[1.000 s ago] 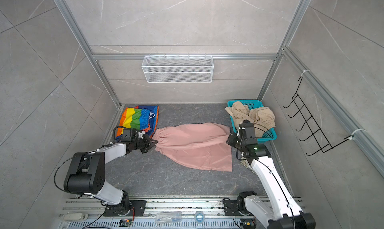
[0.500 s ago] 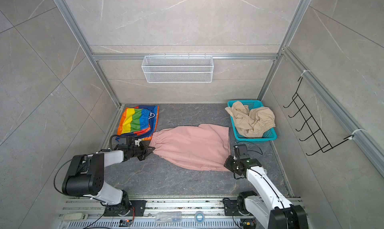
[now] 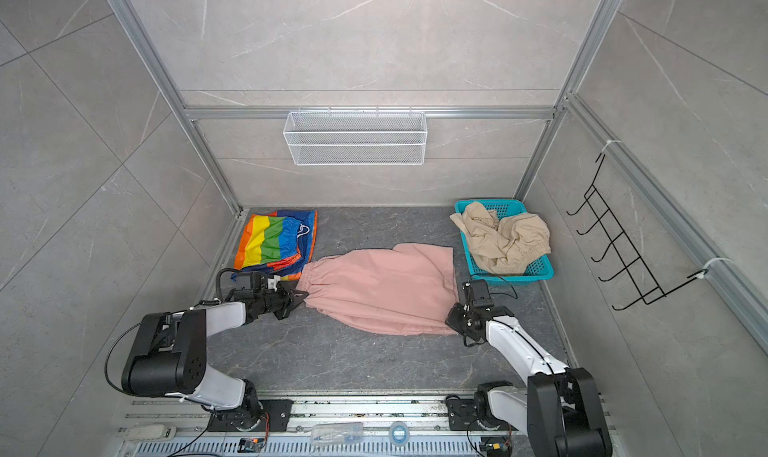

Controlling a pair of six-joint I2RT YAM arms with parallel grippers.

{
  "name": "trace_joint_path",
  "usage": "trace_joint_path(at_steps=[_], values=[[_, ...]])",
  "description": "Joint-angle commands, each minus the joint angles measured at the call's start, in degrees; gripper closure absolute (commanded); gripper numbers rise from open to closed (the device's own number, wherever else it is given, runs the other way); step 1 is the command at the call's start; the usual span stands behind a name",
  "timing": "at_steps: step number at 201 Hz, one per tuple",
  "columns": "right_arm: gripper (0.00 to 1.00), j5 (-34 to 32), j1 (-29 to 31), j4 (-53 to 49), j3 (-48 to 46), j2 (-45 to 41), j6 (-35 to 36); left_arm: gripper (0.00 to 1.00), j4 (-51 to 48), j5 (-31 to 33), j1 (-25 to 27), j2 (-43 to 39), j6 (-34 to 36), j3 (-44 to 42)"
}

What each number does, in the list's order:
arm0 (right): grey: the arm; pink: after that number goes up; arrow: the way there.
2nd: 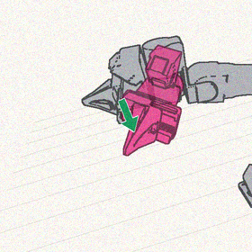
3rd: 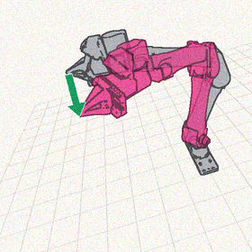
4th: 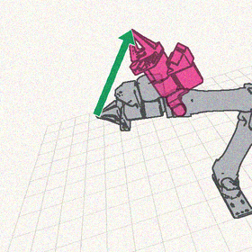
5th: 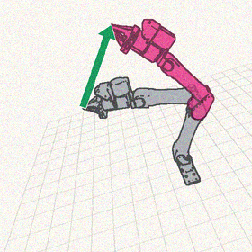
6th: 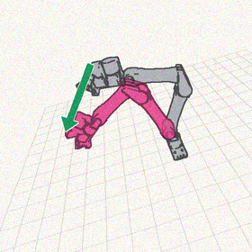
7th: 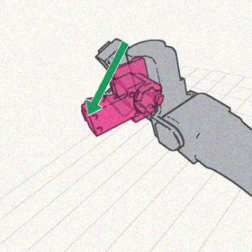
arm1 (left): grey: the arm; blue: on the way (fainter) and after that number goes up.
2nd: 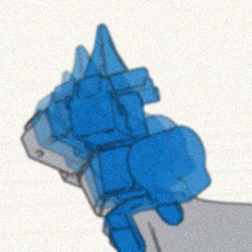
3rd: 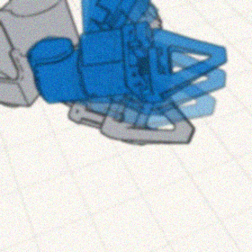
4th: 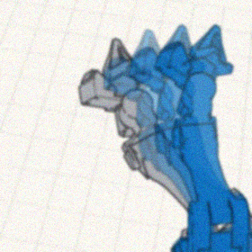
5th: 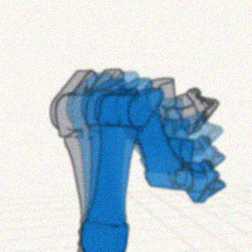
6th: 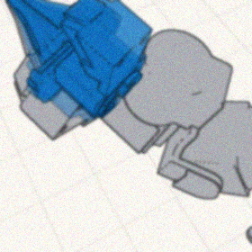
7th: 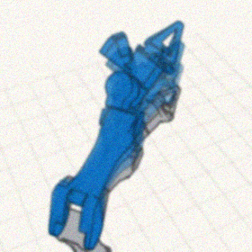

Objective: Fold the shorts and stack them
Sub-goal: 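Smooth the pink shorts flat with both grippers holding waistband and hem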

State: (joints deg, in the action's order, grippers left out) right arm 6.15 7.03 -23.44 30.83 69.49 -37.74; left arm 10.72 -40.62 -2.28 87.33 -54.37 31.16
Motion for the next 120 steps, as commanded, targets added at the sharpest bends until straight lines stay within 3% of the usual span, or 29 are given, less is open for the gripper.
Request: trace_joint_path(at_steps=[1, 34, 69, 92, 120], values=[[1.00, -3.0, -0.6, 3.5, 2.8, 4.7, 0.9, 0.98, 4.3, 0.7, -0.7, 0.4, -2.1, 0.2], [1.00, -2.9, -0.6, 0.3, 11.5, 7.7, 2.3, 0.97, 7.9, -2.3, -0.6, 1.9, -5.9, 2.4], [1.00, -6.5, -0.9, -11.8, 19.5, -6.6, 6.0, 0.96, 0.2, -2.3, -0.6, -5.4, -4.3, 7.2], [1.00, -8.2, -1.4, -15.2, 17.2, -12.1, 7.8, 0.95, -1.6, -1.7, -0.6, -9.5, -3.8, 5.7], [1.00, -6.1, -1.7, -11.6, 8.5, -11.2, 5.7, 0.94, 0.9, -1.2, -0.6, -9.7, -3.6, -0.7]])
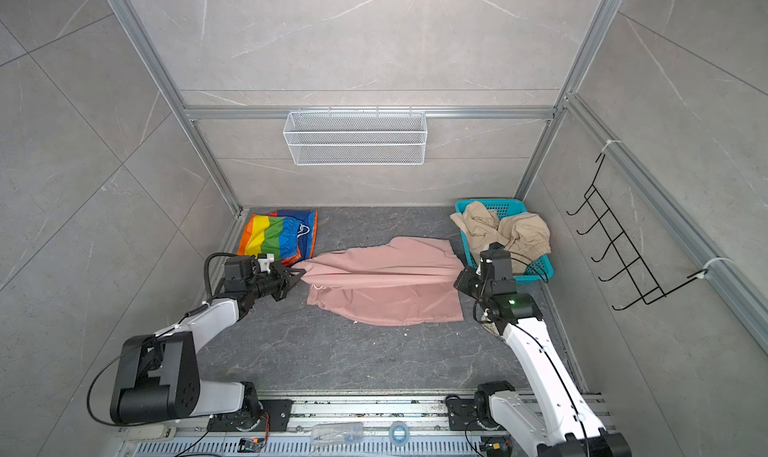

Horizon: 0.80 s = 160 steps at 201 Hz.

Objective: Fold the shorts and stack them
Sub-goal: 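Smooth the pink shorts flat with both grippers holding waistband and hem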

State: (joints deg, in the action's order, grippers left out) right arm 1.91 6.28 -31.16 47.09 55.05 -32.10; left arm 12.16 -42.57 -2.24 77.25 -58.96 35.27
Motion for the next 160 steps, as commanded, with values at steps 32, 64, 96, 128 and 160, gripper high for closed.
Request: trace_joint_path(at_steps=[32, 64, 96, 128, 160], values=[[1.00, -0.4, -1.0, 2.7, -11.5, 8.6, -1.6, 0.90, 5.8, -0.3, -0.6, 5.8, 0.3, -9.6], [1.00, -0.8, -1.6, 6.2, -11.2, 14.6, -0.9, 0.87, 10.2, -1.1, -0.6, 8.8, -1.1, -11.1], [1.00, -1.5, -2.5, 7.3, -10.2, 17.3, -0.3, 0.82, 10.0, -1.0, -0.6, 7.6, -0.6, -11.6], [1.00, -1.6, -2.6, 7.1, -9.6, 18.7, -0.2, 0.72, 7.5, -0.7, -0.6, 4.7, 0.2, -11.4], [0.85, -0.5, -2.6, 6.3, -9.1, 18.4, -0.1, 0.47, 0.4, 1.4, -0.6, -0.6, 3.1, -10.7]])
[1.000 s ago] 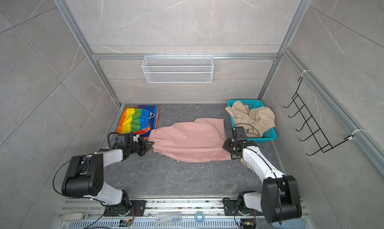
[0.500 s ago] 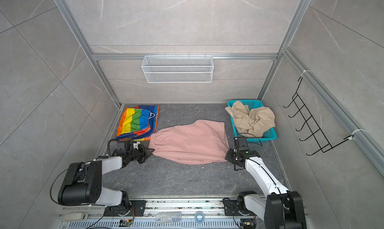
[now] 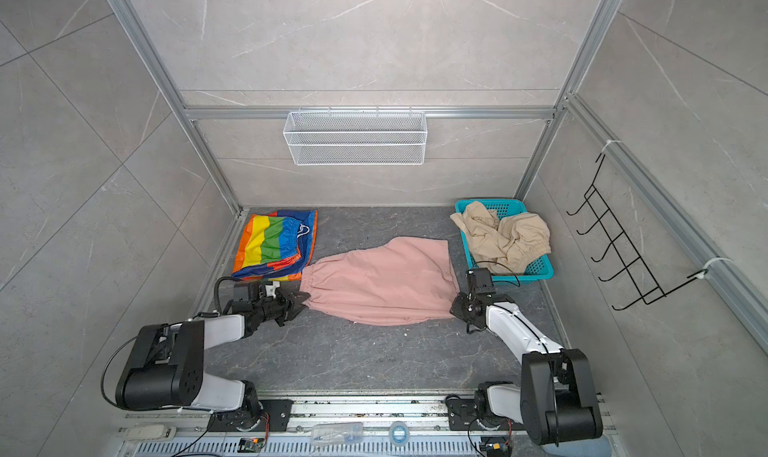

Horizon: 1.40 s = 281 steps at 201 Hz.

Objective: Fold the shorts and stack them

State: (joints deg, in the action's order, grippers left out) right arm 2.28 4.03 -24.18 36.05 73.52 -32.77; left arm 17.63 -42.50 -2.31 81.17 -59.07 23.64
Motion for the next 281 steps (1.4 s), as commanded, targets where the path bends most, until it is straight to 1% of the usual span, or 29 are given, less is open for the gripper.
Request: trace_joint_path(at_steps=[1, 2, 7, 11, 13, 16, 32, 51, 75, 84, 97, 108, 123, 142, 153, 166, 184, 201, 213, 238, 269, 281], values=[[0.84, -0.9, -0.3, -0.7, 2.0, -0.1, 0.5, 0.45, -5.3, 1.5, -0.5, -4.7, 3.3, 1.0], [0.84, -0.9, -0.3, -0.7, 2.0, -0.2, 0.5, 0.43, -5.5, 1.5, -0.5, -4.9, 3.3, 0.9], [0.82, -1.0, -0.3, -0.9, 2.1, -0.3, 0.6, 0.26, -6.6, 2.1, -0.5, -6.0, 3.7, 1.0], [0.80, -1.1, -0.3, -1.1, 2.2, -0.4, 0.6, 0.05, -7.5, 2.6, -0.5, -6.8, 4.0, 1.0], [0.79, -1.1, -0.3, -1.1, 2.3, -0.5, 0.6, 0.02, -7.9, 2.8, -0.5, -7.3, 4.1, 1.0], [0.78, -1.2, -0.3, -1.2, 2.3, -0.6, 0.7, 0.01, -8.7, 3.0, -0.5, -7.9, 4.3, 1.1], [0.70, -1.4, -0.3, -2.4, 3.1, -1.3, 1.1, 0.01, -13.3, 4.4, -0.4, -11.5, 5.6, 2.0], [0.63, -0.9, -0.2, -3.9, 4.3, -3.5, 1.4, 0.01, -21.2, 7.0, -0.4, -16.0, 8.3, 5.4], [0.49, -0.5, 0.3, -6.9, 7.0, -6.7, 2.5, 0.01, -33.2, 13.2, -0.5, -20.4, 13.7, 12.6], [0.43, -0.8, 0.9, -7.9, 8.1, -7.8, 3.0, 0.01, -35.2, 14.9, -0.5, -21.0, 14.7, 14.5], [0.34, -1.0, 2.3, -8.3, 9.4, -8.6, 3.5, 0.01, -33.3, 13.4, -0.3, -20.2, 13.0, 15.8], [0.26, -0.7, 4.0, -7.4, 10.3, -8.5, 3.7, 0.01, -29.6, 11.3, 1.4, -17.9, 10.1, 16.4], [0.14, 2.7, 6.4, -3.8, 11.1, -5.9, 3.3, 0.01, -25.2, 11.2, 6.1, -13.8, 7.0, 17.7], [0.01, 9.8, 8.8, 2.8, 11.7, 0.6, 1.6, 0.01, -17.9, 14.6, 13.4, -8.9, 2.9, 17.9], [0.01, 11.5, 10.3, 6.2, 12.2, 5.2, 0.6, 0.01, -12.9, 15.8, 16.9, -4.9, 0.3, 17.9], [0.01, 13.1, 11.2, 9.6, 12.6, 9.9, -0.3, 0.01, -8.9, 15.1, 19.7, 0.5, -1.6, 19.2], [0.01, 14.0, 11.3, 13.0, 12.9, 14.7, -1.2, 0.01, -6.5, 13.7, 21.2, 6.6, -2.8, 20.2], [0.01, 13.6, 11.3, 13.8, 13.8, 18.7, -0.7, 0.01, -2.0, 12.8, 21.2, 9.5, -4.9, 17.7], [0.01, 12.8, 11.3, 12.9, 14.6, 20.9, 0.0, 0.01, -1.1, 12.6, 21.2, 10.0, -5.2, 16.2], [0.01, 11.9, 10.4, 12.0, 13.7, 22.0, 0.1, 0.00, -4.8, 12.7, 21.0, 9.2, -2.3, 14.6], [0.01, 10.2, 10.1, 11.3, 7.6, 17.7, -0.2, 0.01, -9.5, 14.4, 19.0, 4.9, 0.5, 9.9], [0.01, 10.7, 10.2, 10.9, 4.1, 15.0, -0.9, 0.01, -11.3, 16.1, 17.9, 2.1, 1.3, 7.3]])
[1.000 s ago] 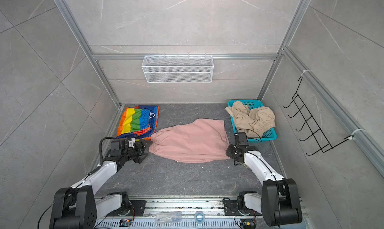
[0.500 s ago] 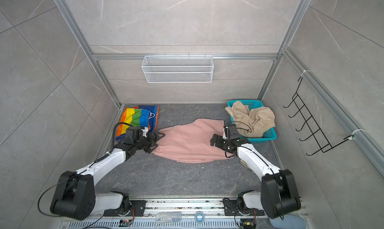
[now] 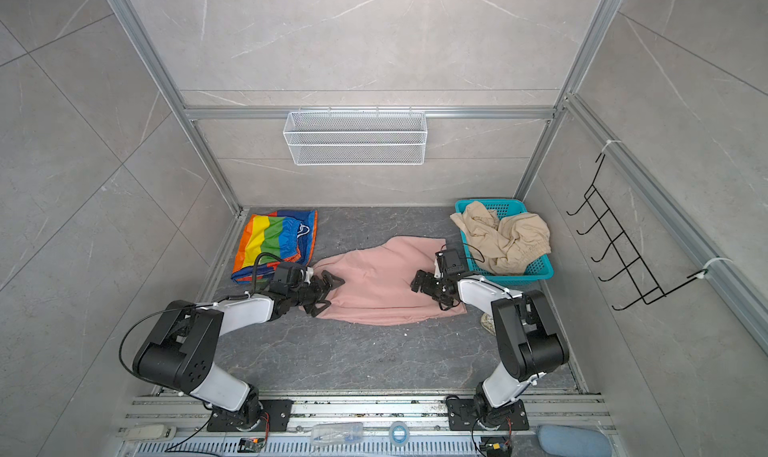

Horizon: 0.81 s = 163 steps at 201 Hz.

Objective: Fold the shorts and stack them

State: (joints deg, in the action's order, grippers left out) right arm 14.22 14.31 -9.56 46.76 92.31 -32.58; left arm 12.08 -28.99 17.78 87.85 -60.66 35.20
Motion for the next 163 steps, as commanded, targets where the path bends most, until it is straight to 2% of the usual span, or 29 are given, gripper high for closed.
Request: trace_joint_path(at_steps=[1, 21, 42, 60, 83, 111, 135, 163], values=[[0.01, -1.1, -0.1, -3.7, -7.0, -4.1, -1.2, 0.01, -5.8, 2.9, -2.3, -4.9, 2.9, -4.4], [0.01, 0.4, 1.1, -5.0, -10.5, -10.1, -2.1, 0.01, -8.6, 5.9, -3.8, -10.1, 4.6, -8.2], [0.01, 1.1, 2.0, -11.4, -6.9, -15.6, -2.0, 0.01, -11.8, 7.4, -4.7, -14.0, 6.2, -9.3], [0.01, 2.1, 2.0, -10.9, -3.0, -17.2, -2.8, 0.01, -13.2, 8.1, -4.8, -15.6, 6.9, -8.5], [0.01, 5.9, 2.0, -7.2, 3.6, -10.1, -4.8, 0.01, -12.9, 7.0, -4.6, -14.3, 6.7, -6.6], [0.01, 13.3, 2.6, 9.9, 5.4, -0.2, -12.8, 0.00, -10.9, 5.8, -4.5, -13.3, 4.9, -6.4], [0.00, 13.0, 2.9, 14.4, 8.0, 6.8, -13.6, 0.00, -11.2, 6.0, -4.5, -13.9, 5.1, -6.9], [0.01, 8.9, 1.2, 10.6, 10.7, 11.2, -9.1, 0.01, -12.4, 5.9, -4.6, -14.4, 6.1, -7.3]])
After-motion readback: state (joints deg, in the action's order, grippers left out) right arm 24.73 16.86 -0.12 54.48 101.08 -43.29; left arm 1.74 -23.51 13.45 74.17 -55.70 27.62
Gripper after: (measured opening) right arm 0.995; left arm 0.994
